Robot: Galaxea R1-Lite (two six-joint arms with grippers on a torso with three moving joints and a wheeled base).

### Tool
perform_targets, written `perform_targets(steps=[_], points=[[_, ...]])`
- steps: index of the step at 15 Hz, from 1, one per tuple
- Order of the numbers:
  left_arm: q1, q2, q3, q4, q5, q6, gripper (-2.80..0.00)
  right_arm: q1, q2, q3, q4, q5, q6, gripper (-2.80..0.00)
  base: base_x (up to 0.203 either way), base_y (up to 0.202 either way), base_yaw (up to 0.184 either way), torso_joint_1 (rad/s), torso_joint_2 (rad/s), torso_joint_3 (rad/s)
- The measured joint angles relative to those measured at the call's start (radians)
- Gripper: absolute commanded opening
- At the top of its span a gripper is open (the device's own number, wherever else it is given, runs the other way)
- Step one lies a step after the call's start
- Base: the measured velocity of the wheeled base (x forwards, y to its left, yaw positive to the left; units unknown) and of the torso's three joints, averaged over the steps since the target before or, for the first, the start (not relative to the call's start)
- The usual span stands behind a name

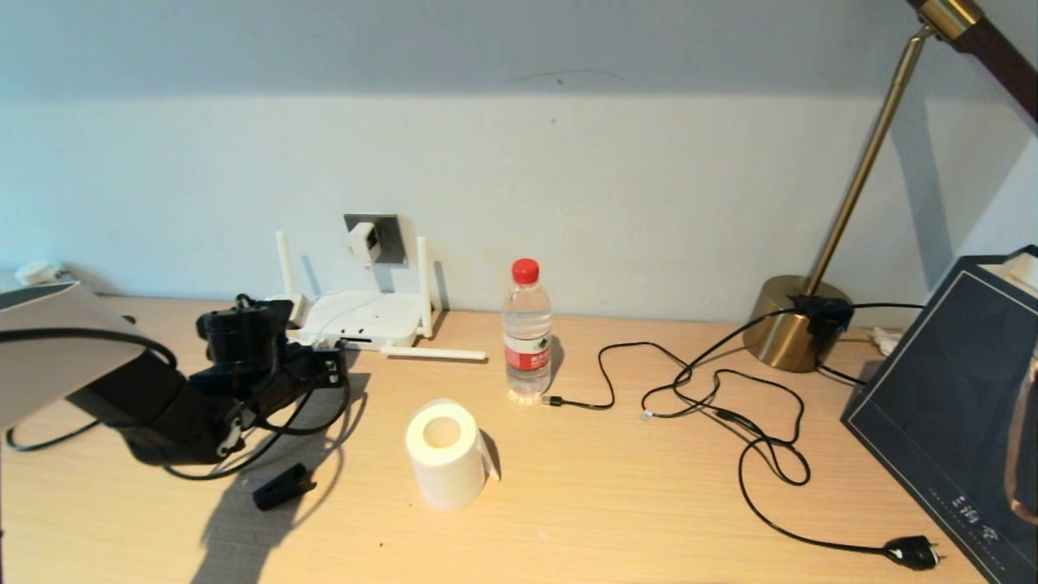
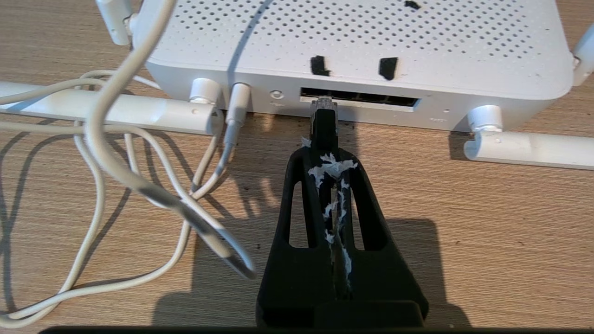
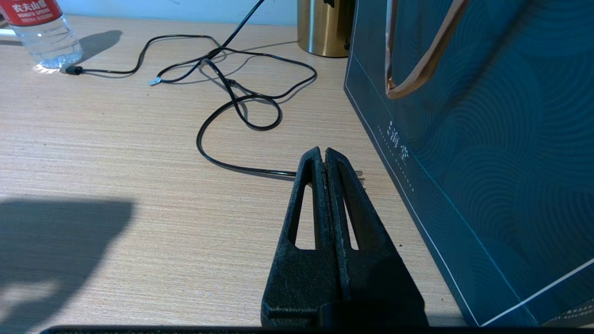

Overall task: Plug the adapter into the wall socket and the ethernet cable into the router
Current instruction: Align cable and router interface

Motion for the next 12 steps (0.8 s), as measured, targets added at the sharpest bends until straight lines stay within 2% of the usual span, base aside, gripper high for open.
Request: perform_targets(steps=[12], points=[[-0.015, 0.0, -0.004, 0.0, 0.004, 0.0, -2.8, 0.0, 0.0, 0.0, 0.0, 0.0, 0.0, -2.8, 0.0, 0.0, 0.0, 0.0, 0.0, 0.0]])
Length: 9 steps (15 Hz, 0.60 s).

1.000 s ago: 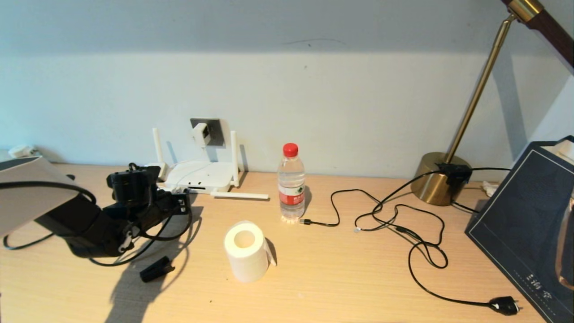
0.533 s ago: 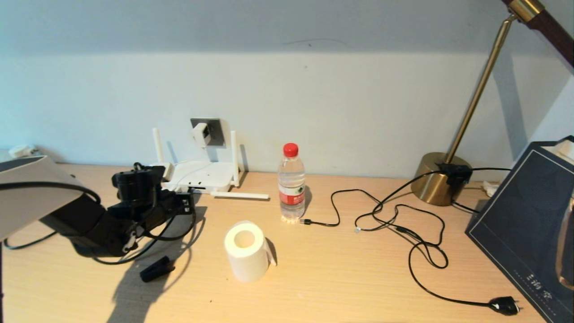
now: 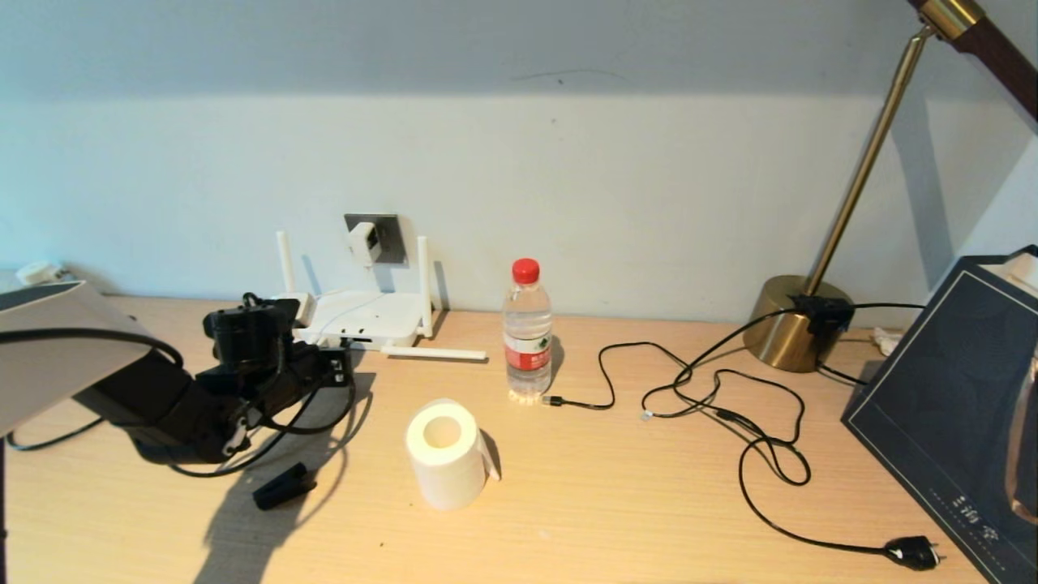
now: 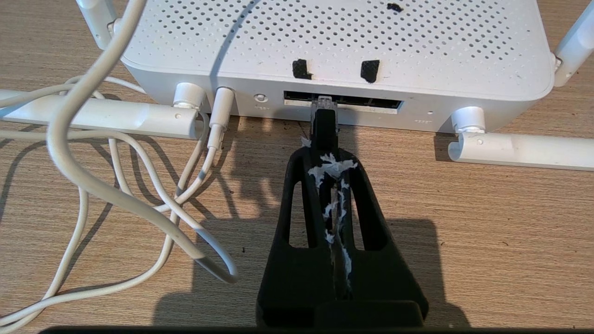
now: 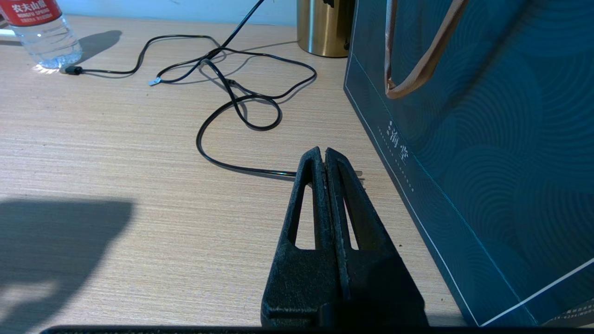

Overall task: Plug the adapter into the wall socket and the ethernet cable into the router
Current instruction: Align cable and router interface

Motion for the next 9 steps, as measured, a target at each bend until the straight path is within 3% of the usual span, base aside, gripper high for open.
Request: perform_targets(steps=[9], points=[[0.002, 0.001, -0.001, 0.0, 0.0, -0.003, -2.8, 0.0, 0.0, 0.0, 0.0, 0.0, 0.0, -2.8, 0.0, 0.0, 0.0, 0.0, 0.0, 0.0]])
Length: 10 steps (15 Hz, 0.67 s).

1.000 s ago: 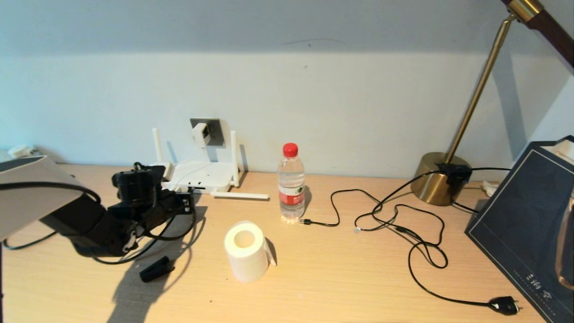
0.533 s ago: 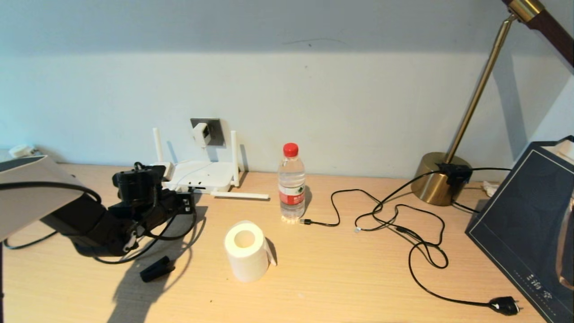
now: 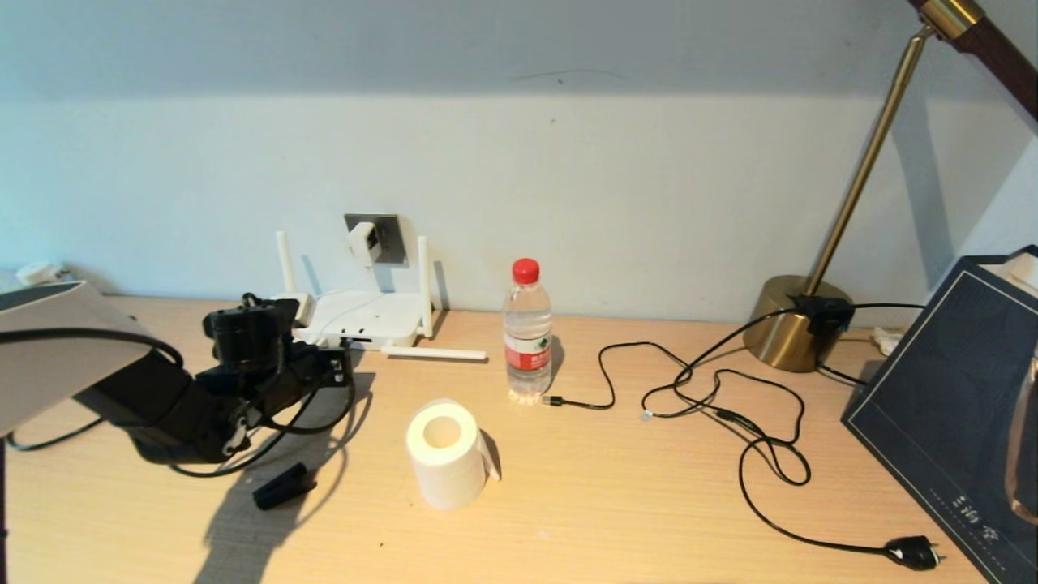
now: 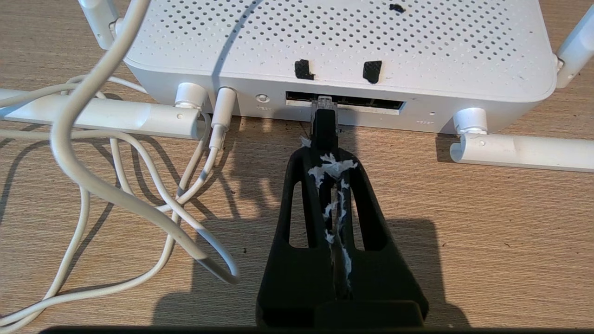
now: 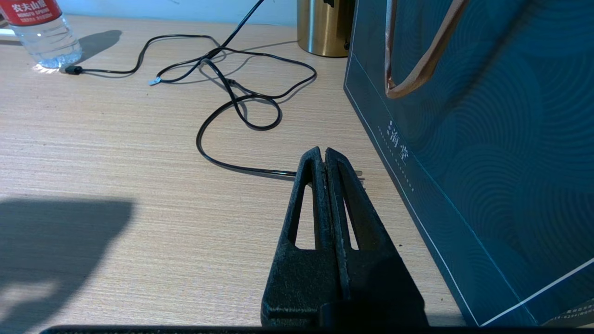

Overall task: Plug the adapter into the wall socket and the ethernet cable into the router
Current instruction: Align cable and router interface

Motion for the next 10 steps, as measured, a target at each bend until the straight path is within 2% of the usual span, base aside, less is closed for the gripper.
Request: perform_targets(steps=[10], points=[[0.003, 0.002, 0.001, 0.0, -0.001, 0.001, -2.8, 0.0, 0.0, 0.0, -0.001, 0.0, 0.0, -2.8, 0.0, 0.0, 0.0, 0.0, 0.0, 0.0]])
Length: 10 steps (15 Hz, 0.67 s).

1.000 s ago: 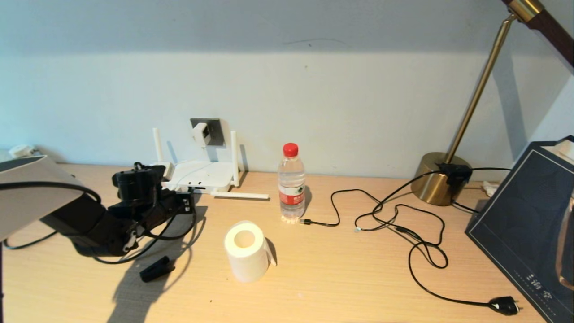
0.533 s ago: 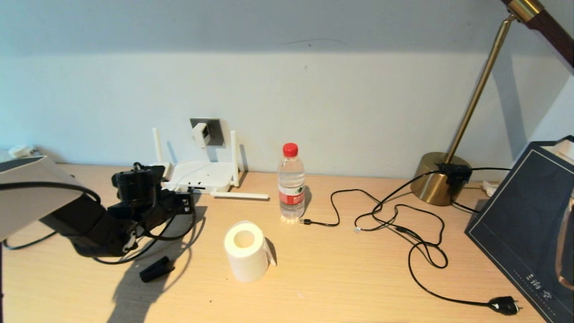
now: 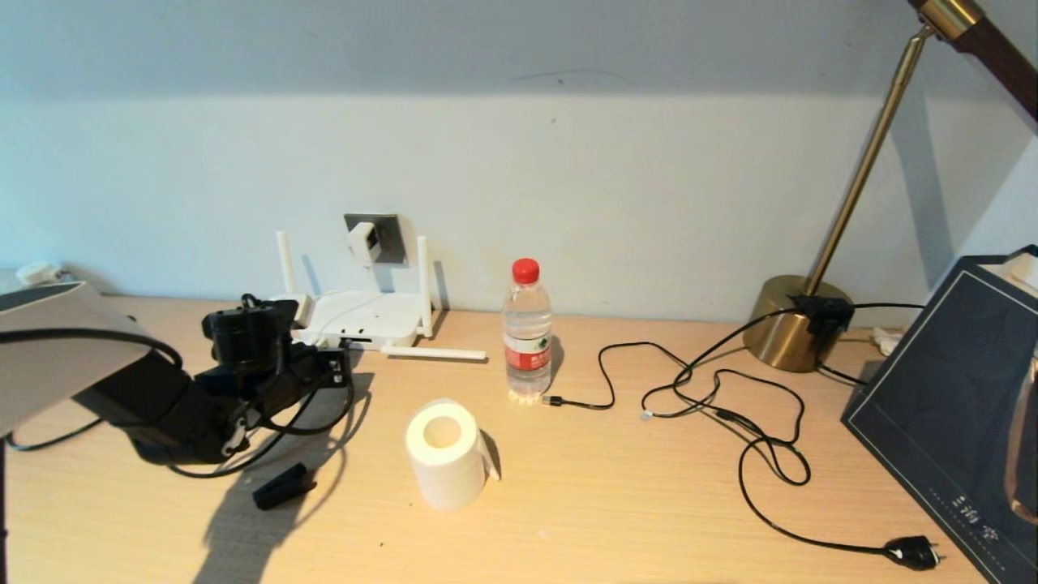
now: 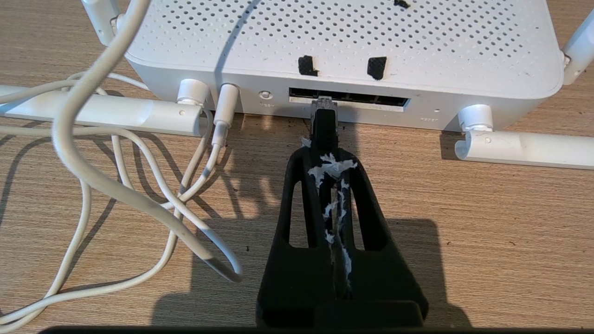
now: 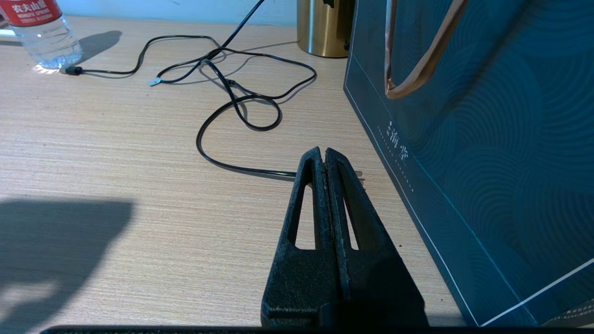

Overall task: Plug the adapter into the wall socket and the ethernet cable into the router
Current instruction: Align cable and router interface

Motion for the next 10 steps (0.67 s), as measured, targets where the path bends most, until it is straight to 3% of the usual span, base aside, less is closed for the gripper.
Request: perform_targets(steps=[10], points=[[0.007, 0.002, -0.001, 0.0, -0.001, 0.001, -2.8, 0.0, 0.0, 0.0, 0.001, 0.0, 0.0, -2.8, 0.0, 0.0, 0.0, 0.0, 0.0, 0.0]])
